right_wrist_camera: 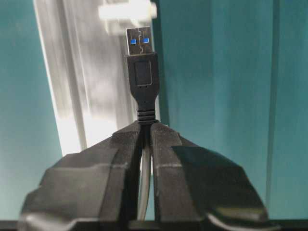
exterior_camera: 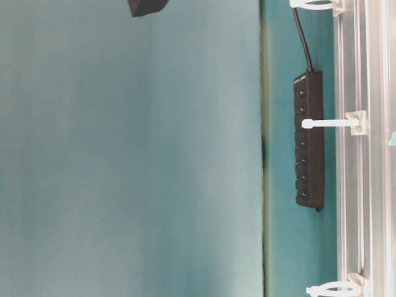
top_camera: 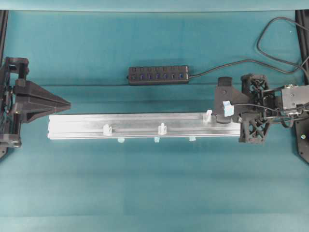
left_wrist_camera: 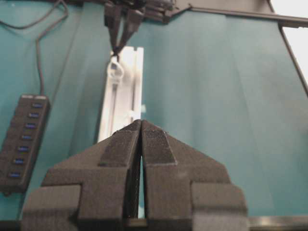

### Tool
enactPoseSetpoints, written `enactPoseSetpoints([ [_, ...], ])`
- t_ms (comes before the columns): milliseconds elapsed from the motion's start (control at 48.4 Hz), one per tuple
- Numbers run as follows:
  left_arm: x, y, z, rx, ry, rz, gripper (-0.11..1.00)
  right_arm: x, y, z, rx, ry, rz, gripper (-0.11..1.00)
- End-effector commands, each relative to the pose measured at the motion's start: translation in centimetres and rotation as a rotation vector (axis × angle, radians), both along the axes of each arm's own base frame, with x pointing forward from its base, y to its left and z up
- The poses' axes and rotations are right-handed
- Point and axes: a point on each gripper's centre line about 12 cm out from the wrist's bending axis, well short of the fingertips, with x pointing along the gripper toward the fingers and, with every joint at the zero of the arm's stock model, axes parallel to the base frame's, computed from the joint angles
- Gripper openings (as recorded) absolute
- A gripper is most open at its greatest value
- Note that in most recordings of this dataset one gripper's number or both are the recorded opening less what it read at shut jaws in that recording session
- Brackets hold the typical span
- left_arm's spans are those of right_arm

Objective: Pass the USB cable through three rings with both arms.

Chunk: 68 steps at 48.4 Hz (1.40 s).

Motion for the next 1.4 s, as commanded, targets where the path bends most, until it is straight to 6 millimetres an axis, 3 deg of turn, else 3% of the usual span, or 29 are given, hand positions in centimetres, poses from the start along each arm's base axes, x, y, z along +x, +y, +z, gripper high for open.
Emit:
enactPoseSetpoints([
  [0, 0.2, 0.0, 0.9, 0.001, -0.026, 0.001, 0.03, 0.5, 0.0, 0.5, -0.005, -0.026, 0.012, -0.08],
  [971, 1.1, 0.1, 0.6, 0.002, -0.003, 0.001, 0.03, 2.7, 0.4, 0.3, 0.008, -0.088, 0.031, -0.08],
  [1260, 4.4, 0.7, -0.4, 0.0, 0.031, 0.023, 0.08, 3.0, 0.5, 0.4, 0.019, -0.126, 0.026, -0.08],
  [1384, 7.0, 1.2, -1.2, 0.006, 0.052, 0.033, 0.23, 3.1, 0.5, 0.5, 0.021, -0.138, 0.029, -0.08],
])
